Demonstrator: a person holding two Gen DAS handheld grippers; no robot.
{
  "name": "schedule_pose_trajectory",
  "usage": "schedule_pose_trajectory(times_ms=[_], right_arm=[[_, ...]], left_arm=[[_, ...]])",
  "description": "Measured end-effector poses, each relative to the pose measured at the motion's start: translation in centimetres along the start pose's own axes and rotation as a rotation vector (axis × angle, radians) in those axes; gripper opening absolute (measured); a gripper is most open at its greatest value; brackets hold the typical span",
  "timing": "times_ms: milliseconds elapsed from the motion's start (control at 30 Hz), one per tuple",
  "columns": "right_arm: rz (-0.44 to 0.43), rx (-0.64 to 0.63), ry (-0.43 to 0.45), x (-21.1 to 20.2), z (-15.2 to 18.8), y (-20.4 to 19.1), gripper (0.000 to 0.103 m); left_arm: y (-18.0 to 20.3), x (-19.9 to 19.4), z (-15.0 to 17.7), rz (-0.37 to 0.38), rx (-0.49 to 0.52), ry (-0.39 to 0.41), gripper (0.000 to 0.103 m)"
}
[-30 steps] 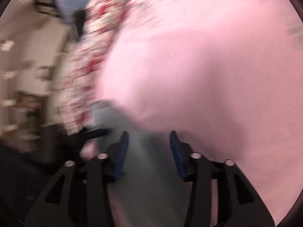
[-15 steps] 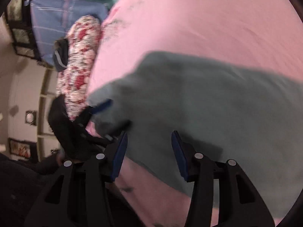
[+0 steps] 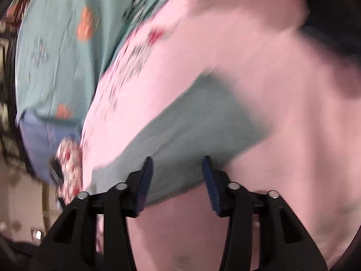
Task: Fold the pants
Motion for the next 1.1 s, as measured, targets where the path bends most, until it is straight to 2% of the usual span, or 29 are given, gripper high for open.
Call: schedule_pose_trajectory(times_ms=[100, 133, 167, 267, 367, 467, 500, 567, 767, 900, 967, 1033, 1100], right_arm=[[-0.037, 0.054, 0.109, -3.4, -2.8, 1.4, 0.050], [-0.005, 0.039, 0.138, -3.8, -3.4, 1.8, 0.050], [0.063, 0.006, 0.151, -3.7, -3.8, 2.3, 0.050], [0.204, -0.119, 0.098, -1.9, -3.7, 2.9, 0.050], [0.246, -0.211, 0.059, -0.4, -2.9, 2.9, 0.049], [0.229, -0.250, 0.043, 0.2, -2.6, 2.3, 0.047], [0.239, -0.260, 0.038, 0.5, -2.6, 2.3, 0.043], [0.238, -0.240, 0.013, 1.3, -2.3, 2.6, 0.040], [0.121, -0.149, -0.012, 0.9, -1.7, 1.6, 0.017], [0.018, -0.051, 0.016, 0.4, -2.1, 0.7, 0.016], [-0.011, 0.024, -0.026, 1.0, -2.2, 1.0, 0.020], [0.004, 0.068, -0.014, 1.4, -2.6, 1.5, 0.023], [0.007, 0.121, 0.017, 1.2, -3.1, 2.1, 0.015]], left_arm=[[1.1, -1.9, -0.7, -0.015, -0.022, 0.005, 0.101], [1.7, -2.4, -1.0, -0.011, -0.027, 0.007, 0.101], [2.6, -2.9, -1.5, -0.001, -0.026, 0.008, 0.101], [5.3, -4.2, -2.9, 0.022, -0.002, 0.022, 0.101], [8.2, -5.2, -4.2, 0.048, 0.030, 0.031, 0.101], [10.5, -5.9, -5.2, 0.060, 0.077, 0.038, 0.101], [11.1, -6.1, -5.4, 0.064, 0.092, 0.041, 0.101], [12.2, -6.4, -6.0, 0.069, 0.119, 0.043, 0.101], [12.8, -7.1, -6.6, 0.059, 0.139, 0.048, 0.101], [12.2, -6.9, -6.0, 0.062, 0.116, 0.032, 0.101], [11.9, -6.6, -5.7, 0.069, 0.101, 0.029, 0.101], [11.8, -6.4, -5.5, 0.074, 0.094, 0.028, 0.101], [11.4, -6.5, -5.2, 0.072, 0.094, 0.039, 0.101]])
Point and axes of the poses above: each gripper's, at about its wrist camera, not at the fingertips, and x roughly the way its jaws point, y to its right, z to its underside, the point moved 9 cm from there along x, roughly the way its jaws point, and after that the axes turned 15 degrees about x, right-handed, at the moved point
